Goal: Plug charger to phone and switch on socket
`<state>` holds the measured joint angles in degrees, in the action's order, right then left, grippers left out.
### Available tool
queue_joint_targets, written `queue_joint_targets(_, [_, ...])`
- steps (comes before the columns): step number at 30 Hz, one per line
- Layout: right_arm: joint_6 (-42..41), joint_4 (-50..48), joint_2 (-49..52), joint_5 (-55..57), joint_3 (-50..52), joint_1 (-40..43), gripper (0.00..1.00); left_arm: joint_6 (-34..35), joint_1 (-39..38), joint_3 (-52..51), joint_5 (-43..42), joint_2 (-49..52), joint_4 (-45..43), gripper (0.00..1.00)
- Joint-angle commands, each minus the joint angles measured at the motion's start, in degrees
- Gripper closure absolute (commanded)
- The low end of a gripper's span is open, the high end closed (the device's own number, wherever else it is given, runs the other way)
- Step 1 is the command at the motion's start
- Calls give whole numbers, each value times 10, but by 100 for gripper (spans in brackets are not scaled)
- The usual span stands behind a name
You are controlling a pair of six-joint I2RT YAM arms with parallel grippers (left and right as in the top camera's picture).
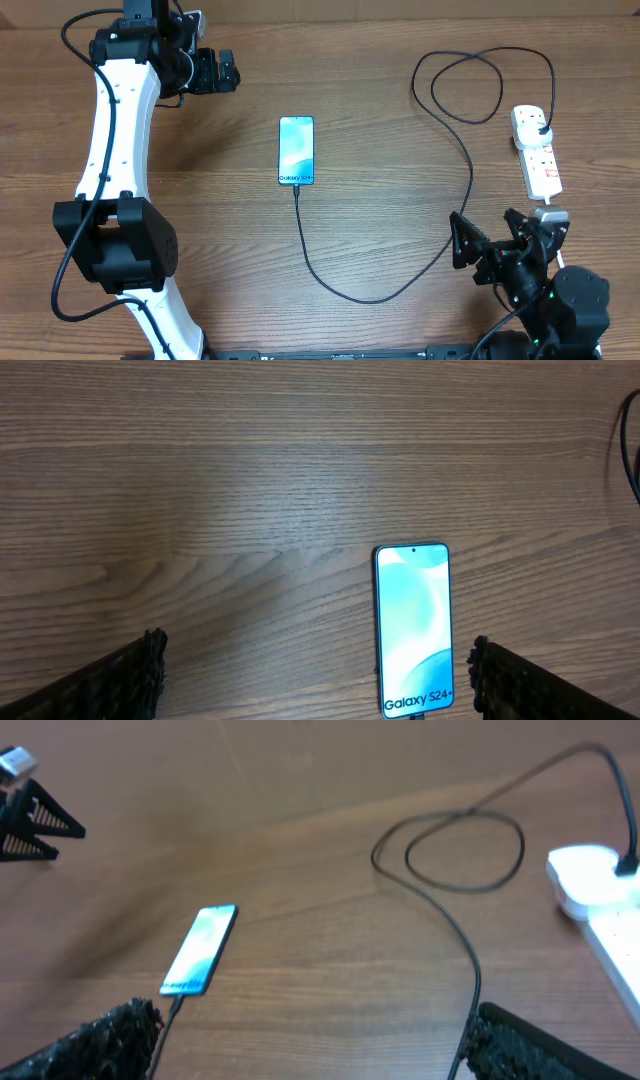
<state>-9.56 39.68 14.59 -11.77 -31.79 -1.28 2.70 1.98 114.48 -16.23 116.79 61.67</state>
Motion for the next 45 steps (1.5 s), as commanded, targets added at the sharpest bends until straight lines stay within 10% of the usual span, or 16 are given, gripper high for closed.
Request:
queue_joint_targets(1, [49,-88,-50,1,56,-4,0,3,-2,0,1,4,0,0])
queue_joint_targets(23, [116,-442,-145,2,313,-6,0,3,-2,0,1,4,0,0])
queue_joint_targets(45, [113,-356,-145,31,313,-6,0,3,-2,0,1,4,0,0])
